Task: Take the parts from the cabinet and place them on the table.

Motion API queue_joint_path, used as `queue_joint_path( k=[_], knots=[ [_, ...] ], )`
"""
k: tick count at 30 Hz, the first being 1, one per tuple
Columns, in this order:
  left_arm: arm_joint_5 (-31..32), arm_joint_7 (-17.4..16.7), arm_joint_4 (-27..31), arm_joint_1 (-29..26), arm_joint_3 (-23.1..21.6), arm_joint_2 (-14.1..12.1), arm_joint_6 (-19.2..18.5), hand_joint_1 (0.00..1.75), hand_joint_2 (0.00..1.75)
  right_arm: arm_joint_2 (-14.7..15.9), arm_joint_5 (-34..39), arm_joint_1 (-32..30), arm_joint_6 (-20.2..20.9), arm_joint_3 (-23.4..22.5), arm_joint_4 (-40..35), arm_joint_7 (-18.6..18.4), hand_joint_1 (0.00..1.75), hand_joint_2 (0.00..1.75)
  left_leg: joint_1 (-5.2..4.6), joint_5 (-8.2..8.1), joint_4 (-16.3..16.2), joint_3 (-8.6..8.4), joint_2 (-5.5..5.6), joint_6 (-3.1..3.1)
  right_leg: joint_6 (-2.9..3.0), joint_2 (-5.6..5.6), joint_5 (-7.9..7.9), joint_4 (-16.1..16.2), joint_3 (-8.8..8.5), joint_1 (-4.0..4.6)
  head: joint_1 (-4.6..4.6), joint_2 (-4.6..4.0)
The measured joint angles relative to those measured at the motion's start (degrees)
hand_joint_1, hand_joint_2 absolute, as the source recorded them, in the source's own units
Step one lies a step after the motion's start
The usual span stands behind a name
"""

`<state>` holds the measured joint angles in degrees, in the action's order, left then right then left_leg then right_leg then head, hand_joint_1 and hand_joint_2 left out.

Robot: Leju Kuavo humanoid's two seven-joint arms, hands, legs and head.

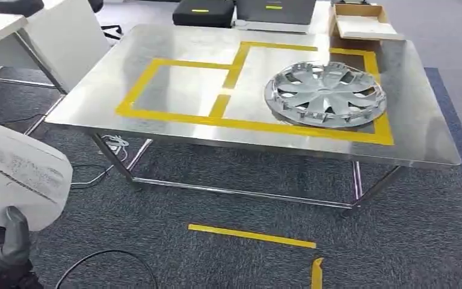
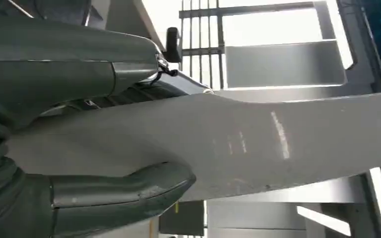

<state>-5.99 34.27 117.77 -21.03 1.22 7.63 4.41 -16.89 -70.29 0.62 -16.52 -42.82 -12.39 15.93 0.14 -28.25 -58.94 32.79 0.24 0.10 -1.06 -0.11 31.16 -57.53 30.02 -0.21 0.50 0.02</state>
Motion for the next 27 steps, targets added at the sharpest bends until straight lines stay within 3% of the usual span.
queue_joint_path(
  k=[3, 4, 6, 7, 8, 9, 10, 12, 14, 17, 18, 19, 20, 22, 23, 24, 25, 27],
  knots=[
    [-0.24, -0.46, -0.02, 0.57, 0.26, 0.04, -0.92, 1.75, 1.75, 0.88, 1.03, 0.76, 1.70, -0.09, -0.07, -0.13, 0.00, 0.00, 0.43, 0.10, 0.91, -0.66, 0.01, -1.06, -1.00, 0.06, 0.66, -0.19, -0.37, -0.09, 0.07, 0.02],
    [-0.24, -0.46, -0.02, 0.90, 0.28, 0.09, -1.11, 1.75, 1.75, 0.98, 1.00, 0.91, 1.94, -0.11, -0.07, -0.31, 0.00, 0.00, 0.43, -0.08, 1.01, -0.86, -0.02, -1.36, -1.12, 0.03, 1.90, -2.37, 0.72, -0.05, -0.39, 0.00],
    [-0.24, -0.48, -0.09, 1.31, 0.28, 0.11, -1.24, 1.75, 1.75, 1.27, 1.02, 1.04, 2.03, -0.18, -0.07, -0.83, 0.00, 0.00, 0.34, -0.43, 0.97, -1.03, -0.16, -1.88, -1.32, 0.05, 5.88, -11.72, 6.16, -0.06, -0.57, 0.00],
    [-0.24, -0.48, -0.09, 1.40, 0.28, 0.11, -1.29, 1.75, 1.75, 1.35, 1.02, 0.97, 2.10, -0.26, -0.07, -0.98, 0.00, 0.00, 0.26, -0.65, 0.95, -1.15, -0.17, -2.08, -1.38, 0.04, 7.00, -16.05, 9.00, -0.06, -0.61, 0.00],
    [-0.24, -0.50, -0.13, 1.43, 0.28, 0.13, -1.31, 1.75, 1.75, 1.46, 1.02, 0.90, 2.10, -0.39, -0.07, -1.05, 0.00, 0.00, 0.24, -0.87, 0.95, -1.38, -0.15, -2.12, -1.41, 0.04, 6.72, -18.08, 10.70, -0.06, -0.61, 0.00],
    [-0.24, -0.52, -0.17, 1.43, 0.28, 0.13, -1.33, 1.75, 1.75, 1.55, 1.03, 0.88, 2.12, -0.52, -0.07, -1.09, 0.00, 0.00, 0.23, -1.17, 0.95, -1.78, -0.10, -2.10, -1.36, 0.04, 5.04, -17.42, 11.04, -0.06, -0.61, 0.00],
    [-0.24, -0.55, -0.17, 1.43, 0.28, 0.13, -1.35, 1.75, 1.75, 1.57, 1.03, 0.84, 2.12, -0.59, -0.07, -1.16, 0.00, 0.00, 0.23, -1.58, 0.94, -2.34, -0.03, -2.05, -1.29, 0.04, 2.18, -14.29, 10.14, -0.06, -0.66, 0.00],
    [-0.24, -0.55, -0.17, 1.45, 0.28, 0.13, -1.35, 1.75, 1.75, 1.57, 1.00, 0.90, 2.12, -0.61, -0.07, -1.31, 0.00, 0.00, 0.23, -2.57, 0.95, -3.79, 0.02, -1.68, -0.82, 0.03, -4.22, -4.17, 6.15, -0.06, -0.63, 0.00],
    [-0.24, -0.57, -0.17, 1.60, 0.31, 0.13, -1.37, 1.75, 1.75, 1.60, 1.00, 0.97, 2.20, -0.72, -0.04, -1.35, 0.00, 0.00, -0.13, -3.35, 0.56, -3.84, 0.06, -0.98, -0.32, 0.05, -3.31, -1.18, 4.13, 0.16, -0.59, 0.00],
    [-0.15, -0.59, -0.17, 1.79, 0.31, 0.11, -1.42, 1.75, 1.75, 1.64, 0.96, 0.98, 2.53, -0.87, -0.07, -1.60, 0.00, 0.00, 0.04, -3.59, 1.22, -4.38, 0.00, -0.28, 0.46, 0.19, -2.91, -1.29, 4.10, 0.37, -0.44, 0.00],
    [-0.09, -0.63, -0.17, 1.86, 0.31, 0.11, -1.42, 1.75, 1.75, 1.62, 0.92, 1.04, 2.69, -0.87, -0.07, -1.68, 0.00, 0.00, 0.15, -4.24, 1.03, -4.64, 0.01, 0.06, 0.73, 0.15, -2.97, -0.73, 3.35, -0.19, -0.44, 0.02],
    [-0.09, -0.66, -0.17, 1.93, 0.31, 0.11, -1.42, 1.75, 1.75, 1.62, 0.94, 1.03, 2.77, -0.87, -0.07, -1.68, 0.00, 0.00, 0.11, -4.89, -0.74, -4.01, -0.04, 0.42, 1.09, 0.15, -2.73, -0.53, 2.86, -0.15, -0.17, 0.00],
    [-0.04, -0.66, -0.17, 2.11, 0.31, 0.09, -1.42, 1.75, 1.75, 1.62, 0.96, 1.12, 2.88, -0.90, -0.07, -1.68, 0.00, 0.00, 0.20, -6.35, -4.43, -2.10, -0.04, 0.73, 1.53, 0.03, -2.44, -0.51, 2.51, -0.20, 0.13, 0.02],
    [0.13, -0.65, -0.20, 2.01, 0.28, 0.11, -1.42, 1.75, 1.75, 1.64, 0.96, 1.16, 3.06, -0.90, -0.07, -1.70, 0.00, 0.00, 0.48, -9.38, -13.98, 3.52, -0.04, 1.18, 1.76, 0.01, -1.76, -0.51, 1.82, -0.15, 0.00, 0.02],
    [0.18, -0.65, -0.24, 2.02, 0.28, 0.11, -1.42, 1.75, 1.75, 1.68, 0.96, 1.10, 3.15, -0.94, -0.07, -1.79, 0.00, 0.00, 0.51, -9.44, -16.76, 5.63, -0.04, 1.33, 1.73, 0.04, -1.40, -0.51, 1.40, -0.15, 0.07, 0.02],
    [0.18, -0.66, -0.26, 2.02, 0.28, 0.11, -1.42, 1.75, 1.75, 1.75, 1.00, 1.03, 3.26, -1.01, -0.07, -1.84, 0.00, 0.00, 0.55, -8.05, -16.73, 6.34, -0.04, 1.35, 1.68, 0.12, -1.06, -0.51, 0.89, -0.16, 0.04, 0.00],
    [0.18, -0.65, -0.26, 2.02, 0.29, 0.11, -1.42, 1.75, 1.75, 1.77, 1.00, 0.96, 3.34, -1.05, -0.07, -1.84, 0.00, 0.00, 0.57, -5.30, -14.38, 5.92, -0.04, 1.29, 1.60, 0.23, -0.63, -0.51, 0.25, -0.16, 0.05, 0.00],
    [0.18, -0.65, -0.26, 2.04, 0.31, 0.09, -1.42, 1.75, 1.75, 1.77, 1.00, 0.98, 3.50, -1.07, -0.07, -1.84, 0.00, 0.00, 0.56, 1.44, -5.41, 3.07, -0.05, 0.91, 1.29, 0.35, 0.29, -0.51, -1.12, -0.17, 0.04, 0.00]
  ],
)
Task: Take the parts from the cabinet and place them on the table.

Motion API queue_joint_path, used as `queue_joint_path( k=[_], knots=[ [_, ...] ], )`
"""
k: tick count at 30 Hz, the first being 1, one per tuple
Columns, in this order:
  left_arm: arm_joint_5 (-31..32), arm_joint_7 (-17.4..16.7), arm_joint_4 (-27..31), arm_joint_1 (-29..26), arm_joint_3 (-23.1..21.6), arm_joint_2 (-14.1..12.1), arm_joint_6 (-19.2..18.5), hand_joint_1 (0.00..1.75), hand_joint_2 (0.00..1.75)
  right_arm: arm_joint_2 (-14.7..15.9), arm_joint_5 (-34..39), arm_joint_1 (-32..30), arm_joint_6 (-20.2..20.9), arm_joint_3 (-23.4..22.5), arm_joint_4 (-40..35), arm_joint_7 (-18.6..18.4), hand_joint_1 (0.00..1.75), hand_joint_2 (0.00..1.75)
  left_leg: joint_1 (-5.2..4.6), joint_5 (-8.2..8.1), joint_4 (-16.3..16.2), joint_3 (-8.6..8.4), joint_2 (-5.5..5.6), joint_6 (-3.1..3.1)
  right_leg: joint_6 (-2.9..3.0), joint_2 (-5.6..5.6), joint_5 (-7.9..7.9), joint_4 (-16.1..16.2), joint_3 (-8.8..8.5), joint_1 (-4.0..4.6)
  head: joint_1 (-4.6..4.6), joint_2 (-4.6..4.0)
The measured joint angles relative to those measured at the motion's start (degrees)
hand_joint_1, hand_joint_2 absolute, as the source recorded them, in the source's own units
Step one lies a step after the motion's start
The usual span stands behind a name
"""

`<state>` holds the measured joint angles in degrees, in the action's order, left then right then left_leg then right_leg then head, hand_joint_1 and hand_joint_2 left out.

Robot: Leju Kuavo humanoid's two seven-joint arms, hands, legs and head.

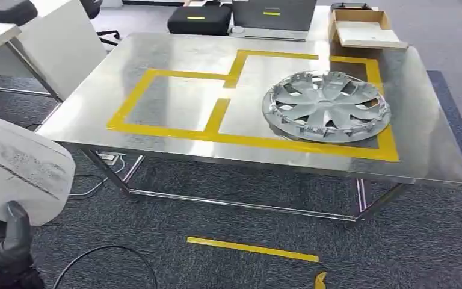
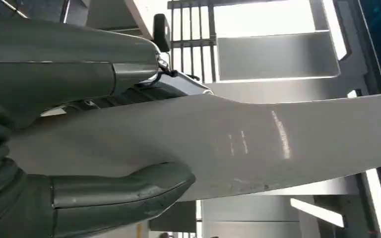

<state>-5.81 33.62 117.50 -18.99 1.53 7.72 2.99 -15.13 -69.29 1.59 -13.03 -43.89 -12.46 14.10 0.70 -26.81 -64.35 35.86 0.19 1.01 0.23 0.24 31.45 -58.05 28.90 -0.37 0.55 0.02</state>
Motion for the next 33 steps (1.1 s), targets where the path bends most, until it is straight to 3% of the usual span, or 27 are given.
queue_joint_path(
  k=[1, 2, 3, 5, 7, 8, 10, 11, 12, 13, 14, 15, 16, 17, 18, 20, 21, 22, 23, 26, 27, 28, 30, 31, 32, 33],
  knots=[
    [0.00, 0.00, -0.02, 0.03, -0.02, 0.02, 0.00, 1.75, 1.75, 0.00, 0.00, -0.04, 0.07, -0.02, 0.00, -0.02, 0.00, 0.00, -0.10, 0.52, 2.22, -1.01, -0.02, -0.28, -0.40, 0.01, 0.46, 0.07, 0.36, -0.01, -0.04, 0.00],
    [0.02, -0.04, -0.09, 0.00, -0.02, 0.02, 0.00, 1.75, 1.75, 0.02, 0.02, 0.13, 0.24, -0.02, 0.00, -0.02, 0.00, 0.00, -0.42, -0.24, 3.40, -1.51, -0.03, -0.46, -0.97, 0.09, 0.94, -0.15, 0.40, 0.36, 0.00, 0.00],
    [0.07, -0.04, -0.09, 0.12, -0.02, 0.02, -0.11, 1.75, 1.75, 0.02, 0.09, 0.12, 0.26, -0.02, -0.02, -0.11, 0.00, 0.00, -0.46, -1.30, 4.17, -1.81, -0.06, -1.00, -1.28, -0.05, 0.92, -0.06, 0.61, 0.28, -0.02, 0.00],
    [0.13, -0.28, -0.15, -0.02, 0.00, -0.04, -0.37, 1.75, 1.75, 0.06, 0.17, 0.10, 0.39, -0.04, -0.02, -0.33, 0.00, 0.00, -0.63, -1.49, 4.58, -1.83, 0.09, -1.53, -1.74, -0.37, 1.00, 0.60, 0.23, 0.21, -0.15, 0.00],
    [0.17, -0.68, -0.15, 0.03, 0.04, 0.02, -0.46, 1.75, 1.75, 0.18, 0.46, 0.25, 0.35, -0.04, -0.20, -1.40, 0.00, 0.00, -0.18, -1.41, 5.58, -2.88, 0.09, -2.08, -2.32, -0.30, 1.92, -0.43, 0.07, 0.19, -0.28, 0.00],
    [0.31, -0.77, -0.18, 0.23, 0.02, 0.02, -0.66, 1.75, 1.75, 0.17, 0.70, 0.34, 0.39, -0.13, -0.20, -2.06, 0.00, 0.00, -0.16, -1.58, 5.69, -3.16, -0.04, -2.46, -2.50, -0.29, 3.29, -3.45, 1.78, 0.17, -0.42, 0.00],
    [1.36, -1.25, -0.46, 0.45, -0.22, 0.02, -1.36, 1.75, 1.75, 0.37, 1.51, 0.27, 1.07, -0.68, -0.20, -2.71, 0.00, 0.00, -0.23, -1.99, 5.68, -3.46, -0.14, -2.92, -2.74, -0.29, 6.78, -12.92, 7.69, 0.17, -0.44, 0.00],
    [2.68, -1.76, -0.72, 0.57, -0.65, 0.00, -1.38, 1.75, 1.75, 0.57, 2.12, 0.18, 1.77, -1.03, -0.22, -2.62, 0.00, 0.00, -0.24, -2.27, 5.67, -3.67, -0.13, -3.03, -2.85, -0.29, 7.39, -16.45, 10.34, 0.18, -0.41, 0.00],
    [3.95, -2.42, -1.18, 0.67, -1.15, -0.04, -1.23, 1.75, 1.75, 0.78, 2.99, 0.01, 2.57, -1.59, -0.22, -2.49, 0.00, 0.00, -0.24, -2.57, 5.67, -3.99, -0.15, -3.06, -2.94, -0.30, 6.46, -17.26, 11.62, 0.17, -0.50, 0.02],
    [4.85, -2.91, -1.94, 0.68, -1.57, -0.07, -0.94, 1.75, 1.75, 1.00, 3.71, -0.10, 3.19, -2.09, -0.24, -2.38, 0.00, 0.00, -0.24, -2.94, 5.67, -4.48, -0.18, -3.06, -2.89, -0.32, 4.14, -15.58, 11.55, 0.16, -0.48, 0.00],
    [5.27, -3.17, -2.76, 0.62, -1.86, -0.09, -0.79, 1.75, 1.75, 1.23, 4.31, -0.14, 3.70, -2.69, -0.24, -2.40, 0.00, 0.00, -0.24, -3.46, 5.67, -5.20, -0.39, -2.98, -2.81, -0.47, 0.60, -11.35, 10.26, 0.16, -0.55, 0.00],
    [6.05, -3.15, -3.77, 0.62, -2.05, -0.09, -0.50, 1.75, 1.75, 1.49, 4.76, -0.16, 4.08, -3.30, -0.31, -2.51, 0.00, 0.00, -0.24, -4.02, 5.67, -6.02, -0.70, -2.78, -2.57, -1.26, -2.89, -6.12, 8.31, 0.19, -0.57, 0.00],
    [6.67, -2.88, -4.64, 0.62, -2.10, -0.11, -0.26, 1.75, 1.75, 1.64, 5.09, -0.13, 4.42, -3.76, -0.42, -2.78, 0.00, 0.00, -0.40, -4.58, 5.70, -6.48, -1.08, -2.45, -2.34, -3.71, -4.16, -2.56, 6.94, 0.49, -0.55, 0.00],
    [6.77, -2.60, -5.36, 0.55, -2.05, -0.18, -0.15, 1.75, 1.75, 1.66, 5.27, 0.07, 4.72, -4.24, -0.48, -2.91, 0.00, 0.00, -0.98, -5.03, 5.38, -6.70, -1.36, -2.01, -2.13, -4.19, -3.52, -1.83, 6.12, 1.10, -0.66, 0.00],
    [6.75, -2.47, -5.90, 0.49, -1.97, -0.35, -0.11, 1.75, 1.75, 1.66, 5.36, 0.30, 4.81, -4.63, -0.63, -2.93, 0.00, 0.00, -0.96, -5.09, 5.47, -6.79, -1.71, -1.83, -1.52, -3.51, -3.44, -1.89, 6.07, 0.88, -0.57, 0.02],
    [7.36, -2.17, -6.58, 0.57, -1.64, -0.50, -0.09, 1.75, 1.75, 1.71, 5.31, 0.14, 5.05, -5.18, -0.83, -2.71, 0.00, 0.00, -0.97, -5.27, 5.96, -7.28, -2.98, -1.54, -1.12, -2.31, -3.30, -1.77, 6.22, 1.00, -0.43, 0.02],
    [7.69, -2.05, -6.75, 0.56, -1.55, -0.50, -0.17, 1.75, 1.75, 1.70, 5.22, 0.02, 5.18, -5.42, -0.83, -2.64, 0.00, 0.00, -0.97, -5.80, 5.99, -7.73, -3.42, -1.18, -0.71, -1.73, -3.32, -1.30, 5.86, 0.60, -0.48, 0.00],
    [7.91, -2.01, -6.88, 0.55, -1.42, -0.50, -0.17, 1.75, 1.75, 1.70, 5.18, -0.24, 5.25, -5.64, -0.92, -2.56, 0.00, 0.00, -0.84, -6.51, 5.29, -7.79, -2.39, -0.78, -0.41, -1.31, -3.38, -1.08, 5.52, 0.39, -0.35, 0.00],
    [7.96, -1.86, -6.91, 0.54, -1.31, -0.50, -0.17, 1.75, 1.75, 1.70, 5.18, -0.23, 5.25, -5.70, -0.98, -2.51, 0.00, 0.00, -0.76, -7.86, 2.82, -6.61, -1.53, -0.52, -0.02, -0.98, -3.29, -1.03, 5.33, 0.29, 0.05, 0.02],
    [8.04, -1.86, -7.32, 0.25, -0.94, -0.52, -0.17, 1.75, 1.75, 1.70, 5.16, -0.21, 5.38, -5.84, -1.05, -2.47, 0.00, 0.00, -0.40, -12.73, -10.08, 0.36, -0.97, -0.01, 0.40, 0.71, -3.04, -1.04, 5.12, 0.29, 0.00, 0.00],
    [8.06, -1.84, -7.54, 0.21, -0.90, -0.52, -0.17, 1.75, 1.75, 1.70, 5.16, -0.29, 5.38, -5.95, -1.07, -2.49, 0.00, 0.00, -0.36, -12.37, -11.61, 1.65, -0.97, -0.02, 0.40, 1.35, -3.02, -1.04, 5.00, 0.29, 0.07, 0.00],
    [8.07, -1.86, -7.63, 0.21, -0.87, -0.52, -0.17, 1.75, 1.75, 1.70, 5.16, -0.42, 5.38, -6.10, -1.09, -2.49, 0.00, 0.00, -0.31, -10.44, -10.40, 1.59, -0.93, -0.07, 0.39, 2.03, -2.95, -1.05, 4.80, 0.29, 0.04, 0.02],
    [8.87, -1.84, -7.65, 0.21, -0.85, -0.52, 0.02, 1.75, 1.75, 1.71, 4.94, -0.52, 5.53, -6.19, -1.11, -2.51, 0.00, 0.00, -0.26, -4.71, -2.73, -1.13, -0.25, -0.43, 0.27, 3.44, -2.87, -1.05, 4.41, 0.27, 0.04, 0.00],
    [9.66, -1.84, -7.65, 0.22, -0.83, -0.52, 0.31, 1.75, 1.75, 1.70, 4.65, -0.51, 5.71, -6.19, -1.11, -2.71, 0.00, 0.00, -0.22, -2.06, 2.13, -2.94, 1.33, -0.68, 0.18, 4.12, -2.83, -1.04, 4.27, 0.23, 0.07, 0.00],
    [9.97, -1.81, -7.67, 0.23, -0.76, -0.52, 0.53, 1.75, 1.75, 1.70, 4.59, -0.49, 5.90, -6.19, -1.11, -3.22, 0.00, 0.00, -0.08, -2.71, 3.53, -3.64, 4.06, -0.97, -0.12, 4.60, -2.82, -1.10, 4.37, 0.34, -0.04, 0.02],
    [10.14, -1.70, -7.67, 0.16, -0.61, -0.50, 0.72, 1.75, 1.75, 1.70, 4.61, -0.41, 5.97, -6.21, -1.11, -3.74, 0.00, 0.00, -0.05, -2.96, 5.20, -4.12, 4.05, -1.04, -0.58, 5.41, -2.85, -1.28, 4.80, 0.22, 0.04, 0.02]
  ],
)
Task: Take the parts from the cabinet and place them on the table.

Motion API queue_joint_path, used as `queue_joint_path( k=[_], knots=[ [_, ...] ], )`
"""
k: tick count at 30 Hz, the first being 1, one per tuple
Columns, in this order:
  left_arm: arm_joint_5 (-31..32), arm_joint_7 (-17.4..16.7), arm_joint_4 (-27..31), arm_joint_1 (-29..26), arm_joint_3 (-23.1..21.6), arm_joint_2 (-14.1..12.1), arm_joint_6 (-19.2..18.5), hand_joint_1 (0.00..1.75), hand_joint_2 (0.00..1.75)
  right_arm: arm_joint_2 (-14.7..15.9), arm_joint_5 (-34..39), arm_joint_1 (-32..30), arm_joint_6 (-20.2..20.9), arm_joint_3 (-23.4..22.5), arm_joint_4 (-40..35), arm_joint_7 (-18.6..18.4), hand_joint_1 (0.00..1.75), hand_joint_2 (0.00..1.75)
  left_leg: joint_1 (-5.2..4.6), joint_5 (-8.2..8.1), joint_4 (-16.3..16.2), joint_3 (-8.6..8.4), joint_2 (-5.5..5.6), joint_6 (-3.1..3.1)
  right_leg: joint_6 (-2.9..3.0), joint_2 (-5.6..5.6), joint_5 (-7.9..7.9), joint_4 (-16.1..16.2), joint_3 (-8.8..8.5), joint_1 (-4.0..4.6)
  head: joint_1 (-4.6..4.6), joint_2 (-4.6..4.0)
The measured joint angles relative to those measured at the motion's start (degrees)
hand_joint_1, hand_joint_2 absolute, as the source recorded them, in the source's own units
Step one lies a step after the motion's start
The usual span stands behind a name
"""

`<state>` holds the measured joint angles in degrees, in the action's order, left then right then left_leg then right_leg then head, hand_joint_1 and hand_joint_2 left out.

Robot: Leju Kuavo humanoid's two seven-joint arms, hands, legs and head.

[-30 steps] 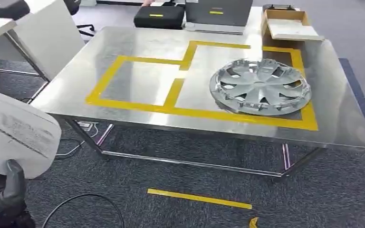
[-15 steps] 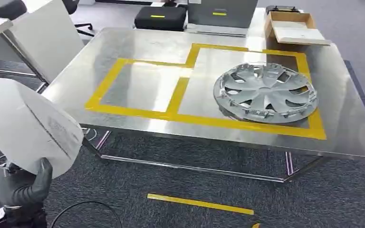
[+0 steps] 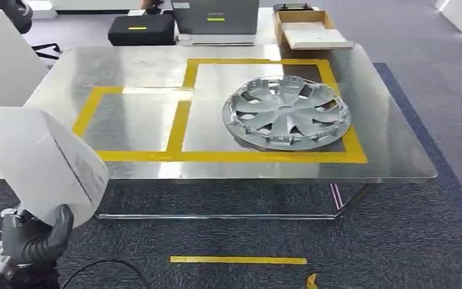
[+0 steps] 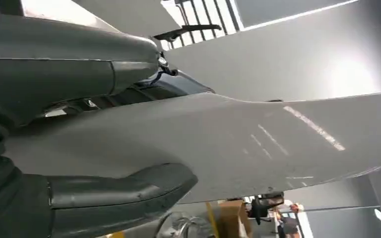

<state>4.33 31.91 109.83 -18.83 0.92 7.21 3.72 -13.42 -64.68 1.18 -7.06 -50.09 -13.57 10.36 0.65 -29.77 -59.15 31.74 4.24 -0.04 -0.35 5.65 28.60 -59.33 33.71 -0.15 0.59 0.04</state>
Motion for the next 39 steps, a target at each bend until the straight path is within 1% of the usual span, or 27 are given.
queue_joint_path(
  k=[3, 4, 5, 6, 8, 9, 10, 11, 13, 14, 15, 16, 20, 21, 22, 23, 24, 25, 26, 27, 29, 30, 31, 34, 36, 37, 39],
  knots=[
    [-0.33, -0.02, -0.02, 0.28, 1.00, 0.00, 0.04, 1.75, 1.75, -0.22, 0.20, -0.37, 0.04, -0.22, 0.00, 0.26, 0.00, 0.00, -0.25, 0.36, 0.29, -0.10, -1.30, -0.83, -1.40, 1.34, -0.50, 0.67, 0.47, -0.31, -0.06, -0.02],
    [-0.42, -0.04, 0.00, 0.36, 1.31, 0.05, -0.17, 1.75, 1.75, -0.26, 0.20, -0.31, 0.04, -0.40, 0.00, 0.50, 0.00, 0.00, 0.11, 0.76, 1.02, -0.46, -2.18, -1.30, -1.49, -0.10, -0.17, 0.11, 0.81, -0.33, -0.04, -0.02],
    [-0.48, -0.11, 0.00, 0.31, 1.60, 0.07, -0.37, 1.75, 1.75, -0.33, 0.20, -0.21, 0.07, -0.44, 0.00, 0.63, 0.00, 0.00, 0.04, 0.82, 1.28, -0.60, -2.79, -1.66, -1.73, -3.12, 1.25, -1.63, 1.59, -0.05, -0.68, 0.00],
    [-0.42, -0.11, 0.11, 0.19, 1.90, 0.04, -0.37, 1.75, 1.75, -0.37, 0.22, 0.01, 0.17, -0.44, 0.02, 0.63, 0.00, 0.00, 0.03, 0.84, 1.27, -0.52, -3.53, -1.87, -1.82, -4.27, 3.32, -5.22, 3.37, -0.10, -0.98, 0.00],
    [2.35, -0.11, 0.11, -0.13, 2.84, 0.07, 1.03, 1.75, 1.75, -0.46, 0.55, 0.26, 1.20, -0.55, 0.02, -0.41, 0.00, 0.00, -0.04, 0.79, 1.23, -0.49, -4.90, -1.92, -2.23, -5.11, 7.22, -14.04, 7.56, -0.21, -0.92, 0.00],
    [4.12, -0.07, 0.11, -0.12, 3.17, 0.07, 1.95, 1.75, 1.75, -0.48, 0.61, 0.19, 2.27, -0.86, 0.02, -1.46, 0.00, 0.00, -0.04, 0.77, 1.21, -0.49, -5.18, -1.90, -2.39, -5.22, 7.60, -16.24, 8.58, -0.31, -0.91, -0.02],
    [6.24, 0.07, 0.11, -0.10, 3.37, 0.07, 3.09, 1.75, 1.75, -0.46, 0.57, 0.06, 3.23, -1.07, 0.02, -2.62, 0.00, 0.00, -0.04, 0.74, 1.20, -0.53, -5.48, -1.86, -2.50, -5.30, 6.70, -15.82, 8.25, -0.45, -0.92, -0.02],
    [8.88, 0.15, 0.09, 0.03, 3.54, 0.07, 4.79, 1.75, 1.75, -0.46, 0.57, -0.15, 3.71, -1.22, 0.02, -3.47, 0.00, 0.00, -0.02, 0.67, 1.17, -0.56, -5.61, -1.76, -2.58, -5.43, 4.87, -13.17, 6.80, -0.54, -0.94, 0.00],
    [15.73, -0.11, 0.00, 0.50, 4.09, -0.04, 10.48, 1.75, 1.75, -0.46, 1.45, -0.32, 4.15, -1.80, 0.00, -4.00, 0.00, 0.00, 0.04, 0.45, 1.11, -0.81, -5.73, -1.40, -2.41, -6.11, 0.17, -2.78, 1.08, -0.63, -0.96, -0.02],
    [20.24, -0.79, -0.09, 0.83, 4.44, -0.48, 13.98, 1.75, 1.75, -0.50, 1.99, -0.24, 4.55, -2.34, 0.00, -4.02, 0.00, 0.00, -0.18, 0.29, 1.01, -0.84, -5.77, -1.08, -2.25, -6.86, 0.52, 0.50, -0.55, -0.55, -0.98, -0.02],
    [25.80, -2.13, -0.26, 1.30, 4.79, -1.30, 18.12, 1.75, 1.75, -0.59, 2.23, -0.14, 5.07, -2.82, 0.00, -4.13, 0.00, 0.00, -0.48, 0.05, 0.65, -0.69, -5.76, -0.68, -1.90, -6.74, 0.63, 1.16, -1.47, -0.41, -0.85, -0.02],
    [28.81, -2.87, -0.53, 1.61, 4.98, -1.95, 20.21, 1.75, 1.75, -0.59, 2.25, -0.12, 5.25, -3.02, 0.00, -4.20, 0.00, 0.00, -0.48, 0.18, 0.74, -0.68, -5.80, -0.49, -1.76, -6.76, 0.55, 1.05, -1.33, -0.44, -0.76, 0.00],
    [29.79, -3.13, -0.64, 1.70, 5.03, -2.28, 20.91, 1.75, 1.75, -0.59, 2.25, -0.13, 5.29, -3.08, 0.00, -4.20, 0.00, 0.00, -0.48, 0.21, 0.76, -0.69, -5.81, -0.44, -1.73, -6.76, 0.55, 1.05, -1.32, -0.44, -0.74, 0.00],
    [34.64, -4.21, -1.30, 2.28, 5.20, -2.99, 23.71, 1.75, 1.75, -0.59, 2.25, -0.13, 5.51, -3.35, 0.00, -4.29, 0.00, 0.00, -0.49, 0.29, 0.86, -0.71, -5.81, -0.28, -1.60, -6.72, 0.59, 1.05, -1.23, -0.38, -0.76, -0.02],
    [43.01, -7.90, -3.44, 4.36, 5.97, -5.56, 30.04, 1.75, 1.75, -0.59, 2.16, -0.20, 6.10, -3.94, 0.00, -4.81, 0.00, 0.00, -0.32, 0.46, 1.14, -0.93, -5.86, 0.26, -0.96, -6.62, 0.44, 1.18, -1.24, -0.26, -0.87, -0.02],
    [45.37, -11.34, -9.71, 9.28, 9.20, -10.72, 35.19, 1.75, 1.75, -0.57, 1.68, 0.01, 6.66, -4.74, 0.00, -5.62, 0.00, 0.00, -0.04, -4.89, -7.95, 2.99, -5.10, 1.44, 0.13, -6.29, 0.27, 1.55, -1.67, -0.54, -0.43, 0.00],
    [45.42, -12.00, -11.68, 10.52, 10.06, -11.96, 35.21, 1.75, 1.75, -0.57, 1.51, 0.10, 6.84, -4.90, 0.00, -5.77, 0.00, 0.00, -0.04, -6.74, -12.74, 5.30, -5.09, 1.60, 0.27, -6.15, 0.32, 1.54, -1.68, -0.46, -0.44, 0.00],
    [45.40, -12.70, -14.06, 11.67, 10.97, -13.25, 35.10, 1.75, 1.75, -0.55, 1.38, 0.16, 6.99, -5.11, 0.00, -5.88, 0.00, 0.00, -0.04, -7.34, -15.90, 6.93, -5.08, 1.67, 0.32, -5.87, 0.34, 1.53, -1.72, -0.41, -0.37, -0.02],
    [45.40, -13.03, -16.58, 13.31, 11.76, -14.67, 34.88, 1.75, 1.75, -0.55, 1.20, 0.17, 7.32, -5.20, 0.02, -6.01, 0.00, 0.00, -0.04, -6.44, -16.11, 7.23, -5.07, 1.64, 0.37, -5.69, 0.37, 1.52, -1.85, -0.38, -0.41, -0.02],
    [45.46, -13.18, -19.38, 15.17, 12.50, -16.47, 34.60, 1.75, 1.75, -0.52, 1.14, 0.19, 7.78, -5.23, 0.04, -6.03, 0.00, 0.00, -0.04, -4.43, -14.10, 6.56, -5.06, 1.55, 0.38, -5.57, 0.39, 1.50, -1.97, -0.37, -0.37, 0.00],
    [46.48, -13.51, -24.31, 18.65, 13.61, -19.74, 34.23, 1.75, 1.75, -0.52, 1.18, 0.55, 9.21, -5.25, 0.22, -6.60, 0.00, 0.00, -0.03, 1.46, -4.67, 2.69, -4.93, 1.26, 0.36, -5.14, 0.47, 1.47, -2.30, -0.35, -0.39, -0.02],
    [47.63, -13.88, -26.72, 20.61, 13.95, -21.69, 33.92, 1.75, 1.75, -0.50, 1.20, 0.71, 10.56, -5.25, 0.46, -7.41, 0.00, 0.00, -0.01, 2.56, -0.78, 1.12, -4.50, 1.11, 0.22, -4.97, 0.55, 1.51, -2.27, -0.34, -0.39, -0.02],
    [49.49, -14.64, -30.40, 23.13, 13.95, -23.24, 33.59, 1.75, 1.75, -0.42, 1.20, 0.89, 11.94, -5.27, 0.68, -7.98, 0.00, 0.00, -0.21, 2.10, 0.36, 0.55, -4.26, 1.06, -0.05, -4.89, 0.67, 1.12, -1.96, 0.10, -0.39, -0.02],
    [53.11, -15.91, -41.13, 30.29, 13.57, -28.79, 33.31, 1.75, 1.75, -0.37, 1.01, 0.88, 13.09, -5.27, 1.20, -8.42, 0.00, 0.00, -0.29, 1.80, 0.47, 1.19, -4.31, 0.34, -0.80, -4.86, 0.21, 1.35, -1.39, 0.06, -0.45, -0.02],
    [53.31, -15.93, -45.73, 33.53, 13.53, -31.19, 33.37, 1.75, 1.75, -0.31, 1.01, 0.84, 13.09, -5.27, 1.33, -8.44, 0.00, 0.00, 0.16, 2.20, 1.09, 0.93, -4.69, -0.30, -1.38, -4.97, 1.18, 0.49, -0.62, 0.09, -0.55, 0.00],
    [53.79, -16.00, -47.51, 34.68, 13.44, -32.04, 33.42, 1.75, 1.75, -0.30, 1.01, 0.86, 13.09, -5.27, 1.42, -8.44, 0.00, 0.00, 0.16, 2.18, 1.09, 0.97, -4.72, -0.65, -1.57, -5.23, 2.90, -2.14, 0.63, 0.08, -0.85, -0.02],
    [54.95, -17.62, -50.87, 36.40, 13.11, -33.25, 32.54, 1.75, 1.75, -0.20, 0.90, 0.93, 13.07, -5.27, 1.49, -8.44, 0.00, 0.00, 0.04, 2.13, 1.06, 1.03, -4.91, -0.78, -1.71, -5.24, 6.74, -11.38, 5.15, 0.07, -0.87, -0.02]
  ],
)
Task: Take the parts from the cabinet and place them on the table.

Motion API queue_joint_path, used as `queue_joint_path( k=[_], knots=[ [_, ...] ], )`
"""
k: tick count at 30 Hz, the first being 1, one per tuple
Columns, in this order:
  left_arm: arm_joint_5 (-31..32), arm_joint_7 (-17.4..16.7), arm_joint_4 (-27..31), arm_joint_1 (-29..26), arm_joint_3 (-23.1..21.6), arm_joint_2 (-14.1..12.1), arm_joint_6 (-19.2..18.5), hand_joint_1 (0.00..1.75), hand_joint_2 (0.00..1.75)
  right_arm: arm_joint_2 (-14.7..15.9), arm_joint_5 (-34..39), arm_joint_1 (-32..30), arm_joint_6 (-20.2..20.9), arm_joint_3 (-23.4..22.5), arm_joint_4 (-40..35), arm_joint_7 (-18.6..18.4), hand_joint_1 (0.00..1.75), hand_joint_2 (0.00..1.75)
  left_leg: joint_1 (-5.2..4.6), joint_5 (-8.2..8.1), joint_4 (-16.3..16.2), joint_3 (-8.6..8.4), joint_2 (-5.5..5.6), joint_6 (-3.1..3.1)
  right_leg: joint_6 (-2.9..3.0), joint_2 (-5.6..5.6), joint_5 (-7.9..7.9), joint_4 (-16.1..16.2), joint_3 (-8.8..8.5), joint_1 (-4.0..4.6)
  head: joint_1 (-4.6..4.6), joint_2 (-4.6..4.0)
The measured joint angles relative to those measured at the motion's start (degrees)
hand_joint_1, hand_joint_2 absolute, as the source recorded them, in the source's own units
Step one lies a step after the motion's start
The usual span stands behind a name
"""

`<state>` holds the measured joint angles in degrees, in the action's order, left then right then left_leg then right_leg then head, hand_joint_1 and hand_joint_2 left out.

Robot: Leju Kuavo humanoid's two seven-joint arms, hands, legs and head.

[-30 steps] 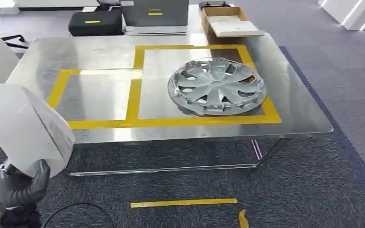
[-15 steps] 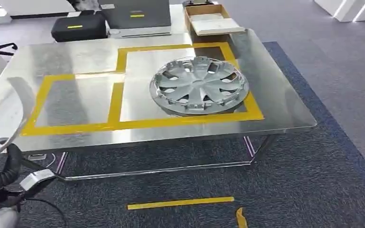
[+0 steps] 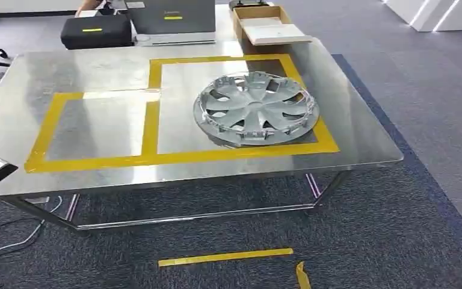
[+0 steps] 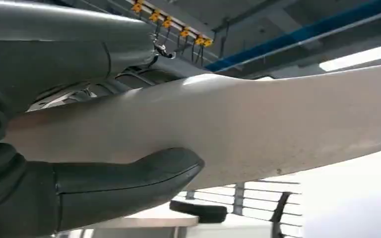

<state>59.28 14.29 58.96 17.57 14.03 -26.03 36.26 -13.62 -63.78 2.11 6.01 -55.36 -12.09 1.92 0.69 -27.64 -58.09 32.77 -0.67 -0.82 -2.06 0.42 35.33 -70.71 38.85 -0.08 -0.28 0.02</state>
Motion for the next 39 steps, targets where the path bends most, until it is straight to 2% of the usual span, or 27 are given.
queue_joint_path(
  k=[1, 2, 3, 4, 6, 8, 10, 12, 13, 15, 17, 18, 19, 21, 22, 23, 24, 26, 28, 31, 32, 33, 34, 36, 37, 38, 39],
  knots=[
    [0.48, -0.91, -2.53, 1.68, -0.35, -0.54, -1.73, 1.75, 1.75, 0.09, -0.17, -0.04, -0.02, 0.00, 0.02, -0.02, 0.00, 0.00, -0.05, -0.07, -0.05, 0.04, -0.02, -0.11, -0.02, 0.01, 0.96, -4.08, 2.24, 0.04, -0.02, 0.00],
    [0.57, -1.70, -5.12, 3.80, -0.77, -0.92, -3.32, 1.75, 1.75, 0.13, -0.20, -0.04, -0.04, 0.00, 0.07, -0.20, 0.00, 0.00, -0.08, -0.09, -0.07, 0.03, 0.01, -0.15, 0.07, 0.01, 0.40, -5.14, 3.18, 0.07, -0.04, 0.00],
    [0.52, -2.43, -8.01, 6.21, -1.05, -1.14, -4.55, 1.75, 1.75, 0.22, -0.11, 0.00, -0.09, 0.00, 0.13, -0.35, 0.00, 0.00, -0.09, -0.11, -0.10, 0.00, 0.06, -0.18, 0.23, 0.02, -1.30, -3.67, 2.81, 0.11, -0.02, 0.00],
    [0.30, -3.06, -10.56, 8.68, -1.16, -1.38, -5.49, 1.75, 1.75, 0.22, 0.29, 0.16, -0.11, -0.02, 0.15, -0.57, 0.00, 0.00, -0.11, -0.13, -0.12, -0.05, 0.15, -0.18, 0.49, 0.02, -3.83, -0.14, 1.47, 0.13, -0.07, 0.00],
    [-0.24, -4.19, -15.32, 13.95, -1.38, -1.29, -6.29, 1.75, 1.75, 0.26, 1.07, 0.67, -0.26, -0.37, 0.17, -0.81, 0.00, 0.00, -0.17, -0.26, -0.12, -0.22, 0.17, -0.11, 1.48, -0.38, -9.00, 10.27, -2.95, 0.47, -0.04, 0.00],
    [-0.11, -5.35, -18.82, 18.31, -2.03, -0.74, -6.73, 1.75, 1.75, 0.33, 1.47, 1.13, -0.50, -0.77, 0.22, -0.94, 0.00, 0.00, -0.40, -0.25, -0.34, 0.21, 0.24, 0.30, 1.81, -0.77, -8.09, 12.71, -4.52, 0.69, -0.02, 0.02],
    [0.24, -5.79, -20.87, 20.64, -2.73, -0.24, -6.95, 1.75, 1.75, 0.33, 1.57, 1.14, -0.55, -0.94, 0.26, -1.12, 0.00, 0.00, -0.23, -0.01, 0.05, 0.18, 0.14, 0.89, 1.96, -0.43, -8.19, 12.53, -4.37, 0.80, -0.07, 0.02],
    [0.68, -5.83, -21.87, 22.02, -3.39, 0.22, -7.10, 1.75, 1.75, 0.26, 1.62, 1.18, -0.59, -1.16, 0.33, -1.68, 0.00, 0.00, -0.14, -0.77, -0.24, 0.02, 0.09, 1.57, 2.67, -0.29, -8.80, 13.75, -5.09, 0.08, 0.06, 0.00],
    [1.22, -5.68, -22.61, 23.46, -3.76, 0.48, -7.73, 1.75, 1.75, 0.26, 1.62, 1.19, -0.59, -1.33, 0.33, -2.08, 0.00, 0.00, -0.11, -2.02, -2.27, 0.88, 0.24, 1.89, 2.78, -0.18, -8.81, 13.93, -5.23, 0.06, 0.24, 0.00],
    [2.69, -6.14, -24.17, 26.57, -5.12, 1.64, -9.79, 1.75, 1.75, 0.22, 1.29, 1.19, -0.15, -1.38, 0.46, -3.02, 0.00, 0.00, 0.09, -5.97, -10.84, 5.11, 0.26, 2.40, 2.89, -0.23, -8.71, 13.90, -5.26, 0.07, 0.33, 0.00],
    [4.26, -6.79, -24.97, 28.60, -7.01, 3.56, -12.08, 1.75, 1.75, 0.22, 1.03, 1.21, 0.39, -1.38, 0.68, -3.56, 0.00, 0.00, 0.35, -7.41, -17.17, 8.59, 0.26, 2.88, 2.87, -0.37, -8.64, 13.81, -5.29, 0.00, 0.35, 0.00],
    [5.01, -7.17, -25.26, 29.47, -8.11, 4.62, -12.76, 1.75, 1.75, 0.20, 0.98, 1.23, 0.61, -1.38, 0.81, -3.61, 0.00, 0.00, 0.58, -6.00, -16.58, 8.49, 0.25, 3.07, 2.78, -0.35, -8.58, 13.75, -5.35, -0.10, 0.28, 0.00],
    [6.24, -7.25, -25.56, 30.73, -9.54, 5.86, -13.67, 1.75, 1.75, 0.13, 0.96, 1.27, 1.09, -1.38, 0.83, -3.54, 0.00, 0.00, 0.87, -3.43, -13.56, 7.38, 0.25, 3.21, 2.62, -0.33, -8.48, 13.54, -5.38, -0.27, 0.44, 0.00],
    [9.47, -7.32, -25.78, 33.71, -12.64, 7.63, -15.30, 1.75, 1.75, 0.02, 0.79, 1.45, 2.50, -1.38, 0.92, -3.23, 0.00, 0.00, 1.46, 2.20, -3.91, 3.14, 0.28, 3.62, 1.88, -0.20, -7.97, 12.74, -5.40, -0.51, 0.37, 0.00],
    [10.36, -7.16, -25.83, 34.95, -14.32, 8.49, -16.17, 1.75, 1.75, 0.04, 0.61, 1.52, 3.41, -1.38, 0.94, -3.23, 0.00, 0.00, 1.27, 0.96, -2.74, 2.18, 0.75, 3.80, 1.38, -0.07, -7.69, 12.53, -5.08, -0.33, 0.39, 0.00],
    [10.86, -7.03, -25.87, 36.69, -16.25, 9.82, -17.64, 1.75, 1.75, 0.02, 0.46, 1.62, 4.02, -1.38, 1.03, -3.30, 0.00, 0.00, 0.97, 0.64, -1.08, 1.89, 0.98, 2.98, 1.08, 0.02, -7.60, 11.95, -4.67, -0.24, 0.78, 0.02],
    [11.23, -7.03, -25.85, 37.79, -17.89, 11.40, -19.19, 1.75, 1.75, 0.02, 0.39, 1.61, 4.11, -1.38, 1.05, -3.39, 0.00, 0.00, 0.75, 0.70, -1.65, 2.25, 0.97, 2.37, 0.60, 0.04, -7.91, 12.18, -4.52, -0.30, 0.50, 0.00],
    [11.25, -7.06, -25.76, 39.02, -20.81, 13.47, -21.26, 1.75, 1.75, 0.04, 0.29, 1.59, 3.96, -1.38, 1.05, -3.48, 0.00, 0.00, 0.62, 0.67, -1.70, 2.40, 0.98, 1.54, 0.14, 0.03, -8.08, 12.45, -4.64, -0.49, 0.57, 0.00],
    [11.32, -7.45, -25.13, 39.95, -22.95, 14.91, -22.27, 1.75, 1.75, 0.04, 0.18, 1.61, 3.69, -1.38, 1.05, -3.41, 0.00, 0.00, 0.81, 0.91, -1.32, 2.16, 0.78, 0.56, -0.37, -0.02, -6.60, 10.99, -3.41, -0.57, 0.55, 0.00],
    [10.97, -8.28, -24.58, 41.27, -25.29, 16.48, -23.03, 1.75, 1.75, 0.04, 0.07, 1.56, 3.48, -1.36, 1.07, -3.23, 0.00, 0.00, 0.46, 0.90, -1.35, 2.23, 0.42, 0.10, -0.48, -0.05, -1.42, -1.25, 2.32, -0.50, 0.22, 0.02],
    [10.42, -8.76, -24.58, 41.60, -26.25, 17.05, -23.45, 1.75, 1.75, 0.04, 0.04, 1.49, 3.06, -1.36, 1.09, -3.32, 0.00, 0.00, 0.27, 0.82, -1.36, 2.22, 0.42, -0.10, -0.41, -0.07, -0.95, -4.21, 3.98, -0.49, 0.20, 0.00],
    [9.85, -9.31, -24.58, 41.83, -27.24, 17.38, -23.73, 1.75, 1.75, 0.04, 0.04, 1.45, 2.75, -1.36, 1.14, -3.52, 0.00, 0.00, 0.14, 0.78, -1.36, 2.15, 0.44, -0.19, -0.26, -0.08, -1.70, -4.40, 4.35, -0.48, 0.24, 0.02],
    [9.42, -9.61, -24.58, 41.98, -28.12, 17.55, -23.71, 1.75, 1.75, 0.00, 0.07, 1.47, 2.45, -1.36, 1.16, -3.54, 0.00, 0.00, 0.01, 0.74, -1.36, 2.08, 0.49, -0.24, -0.03, -0.08, -3.51, -2.27, 3.57, -0.43, 0.20, 0.00],
    [8.81, -9.77, -24.37, 42.08, -28.91, 17.66, -22.93, 1.75, 1.75, -0.22, 0.15, 1.47, 1.88, -1.36, 1.20, -3.41, 0.00, 0.00, -0.15, 0.59, -1.36, 1.78, 0.61, -0.30, 0.72, -0.09, -8.43, 6.75, -0.50, -0.34, 0.20, 0.02],
    [8.59, -9.81, -24.10, 42.10, -29.22, 17.66, -22.42, 1.75, 1.75, -0.28, 0.26, 1.47, 1.75, -1.36, 1.22, -3.17, 0.00, 0.00, -0.13, 0.50, -1.34, 1.77, 0.62, -0.17, 1.11, -0.15, -8.95, 10.34, -2.01, -0.10, 0.24, 0.00],
    [8.24, -9.83, -24.06, 42.26, -29.42, 17.57, -21.90, 1.75, 1.75, -0.57, 0.35, 1.49, 1.73, -1.36, 1.31, -2.93, 0.00, 0.00, -0.55, 0.39, -1.60, 2.05, 0.67, 0.05, 1.13, -0.20, -8.58, 11.62, -3.45, -0.03, 0.18, 0.02],
    [8.19, -9.85, -24.06, 42.24, -29.57, 17.51, -21.83, 1.75, 1.75, -0.59, 0.39, 1.51, 1.57, -1.36, 1.31, -2.89, 0.00, 0.00, -0.51, 0.52, -1.50, 2.15, 0.66, 0.27, 1.07, -0.21, -8.35, 11.60, -3.38, -0.03, 0.33, 0.00]
  ],
)
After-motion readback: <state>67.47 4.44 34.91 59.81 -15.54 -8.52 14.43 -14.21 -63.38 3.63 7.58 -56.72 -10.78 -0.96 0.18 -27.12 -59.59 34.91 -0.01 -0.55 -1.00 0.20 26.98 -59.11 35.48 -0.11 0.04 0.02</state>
